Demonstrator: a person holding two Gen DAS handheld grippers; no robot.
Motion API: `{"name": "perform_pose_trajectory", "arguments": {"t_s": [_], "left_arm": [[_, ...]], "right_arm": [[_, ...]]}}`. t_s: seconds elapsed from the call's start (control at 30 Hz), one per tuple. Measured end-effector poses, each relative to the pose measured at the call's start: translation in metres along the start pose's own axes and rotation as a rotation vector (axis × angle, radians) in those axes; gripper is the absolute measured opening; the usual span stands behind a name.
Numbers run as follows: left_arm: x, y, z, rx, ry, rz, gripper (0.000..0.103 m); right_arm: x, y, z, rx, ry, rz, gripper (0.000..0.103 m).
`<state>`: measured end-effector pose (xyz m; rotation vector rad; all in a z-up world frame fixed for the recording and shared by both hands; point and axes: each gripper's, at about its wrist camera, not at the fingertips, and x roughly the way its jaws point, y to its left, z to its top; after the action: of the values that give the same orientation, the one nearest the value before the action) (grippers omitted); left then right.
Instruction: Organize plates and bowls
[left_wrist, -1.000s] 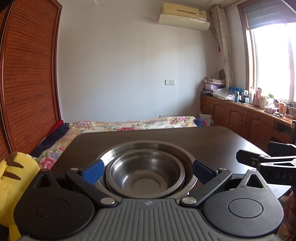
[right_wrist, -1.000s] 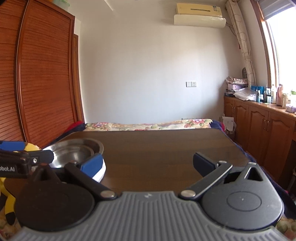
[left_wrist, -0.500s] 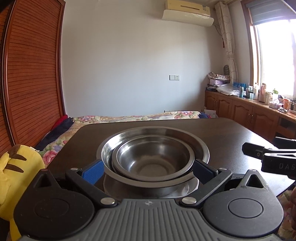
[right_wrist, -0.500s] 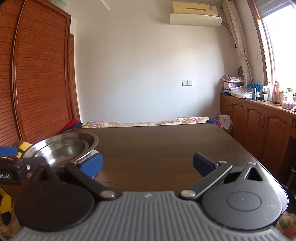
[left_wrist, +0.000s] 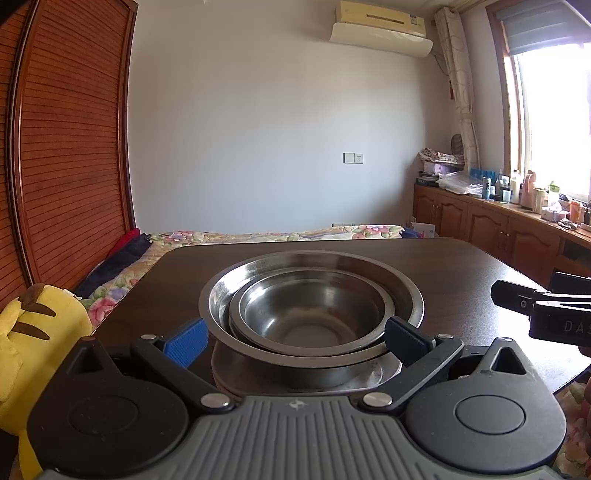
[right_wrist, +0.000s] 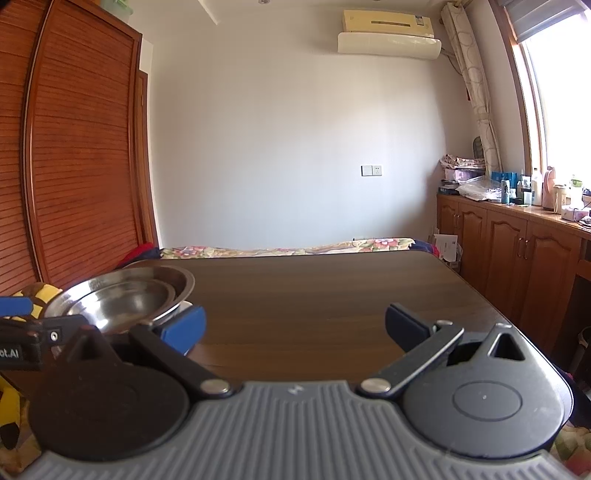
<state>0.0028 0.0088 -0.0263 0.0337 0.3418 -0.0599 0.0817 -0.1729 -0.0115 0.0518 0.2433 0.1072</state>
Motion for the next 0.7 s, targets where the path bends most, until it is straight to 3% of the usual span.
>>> {"name": "perform_pose_trajectory", "arguments": {"t_s": [0.7], "left_arm": [[0.0007,0.0001,0.0001,0.001,0.0,0.0,0.103]], "right_arm": [[0.0006,-0.0004,-0.0009,0.002,0.004,0.001,0.103]]}}
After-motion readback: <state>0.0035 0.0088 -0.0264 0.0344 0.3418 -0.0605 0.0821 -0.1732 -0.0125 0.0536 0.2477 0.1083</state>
